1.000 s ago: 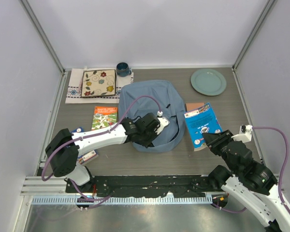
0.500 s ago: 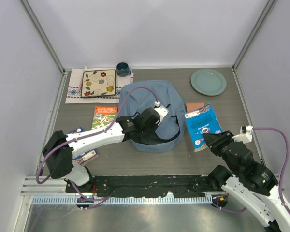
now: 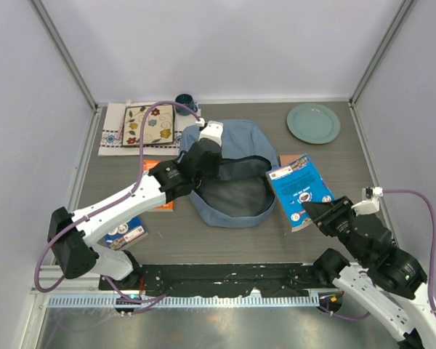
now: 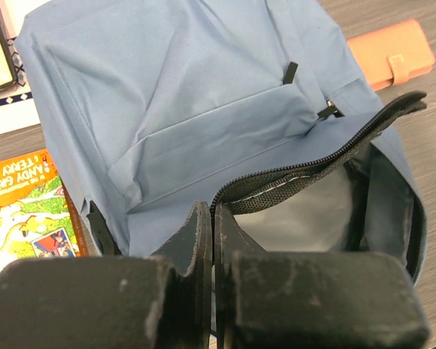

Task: Pack the student bag
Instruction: Place the book in the student bag.

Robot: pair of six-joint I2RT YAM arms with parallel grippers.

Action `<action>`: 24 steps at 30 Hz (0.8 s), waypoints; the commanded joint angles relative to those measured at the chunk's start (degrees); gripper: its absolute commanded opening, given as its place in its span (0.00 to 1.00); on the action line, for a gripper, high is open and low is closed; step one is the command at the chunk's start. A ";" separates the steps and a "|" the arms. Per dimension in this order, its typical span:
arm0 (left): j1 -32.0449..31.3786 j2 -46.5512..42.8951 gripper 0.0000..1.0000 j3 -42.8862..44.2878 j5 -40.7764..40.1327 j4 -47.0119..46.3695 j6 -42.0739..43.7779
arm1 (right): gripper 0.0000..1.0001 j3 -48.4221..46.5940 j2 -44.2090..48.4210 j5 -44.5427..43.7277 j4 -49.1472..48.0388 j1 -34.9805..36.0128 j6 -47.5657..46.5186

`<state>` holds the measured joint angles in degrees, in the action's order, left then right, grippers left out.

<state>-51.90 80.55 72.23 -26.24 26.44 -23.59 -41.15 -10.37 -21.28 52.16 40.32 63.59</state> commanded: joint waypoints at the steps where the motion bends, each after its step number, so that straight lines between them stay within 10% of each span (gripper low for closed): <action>1: -0.04 -2.95 0.00 2.13 -3.47 -5.95 -4.79 | 0.01 -6.31 0.45 5.09 -5.85 -0.06 1.71; 15: -0.48 -4.17 0.00 -0.33 0.75 -11.23 -9.72 | 0.01 6.42 -0.96 23.21 -10.93 -0.06 15.33; 24: -1.80 -8.65 0.00 -7.18 7.78 -17.90 -6.73 | 0.01 18.73 -7.27 22.25 -34.40 -0.06 23.15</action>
<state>-52.86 76.27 67.99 -22.02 18.17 -31.33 -23.75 -14.37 2.17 36.32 40.32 81.62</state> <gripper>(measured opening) 0.016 0.314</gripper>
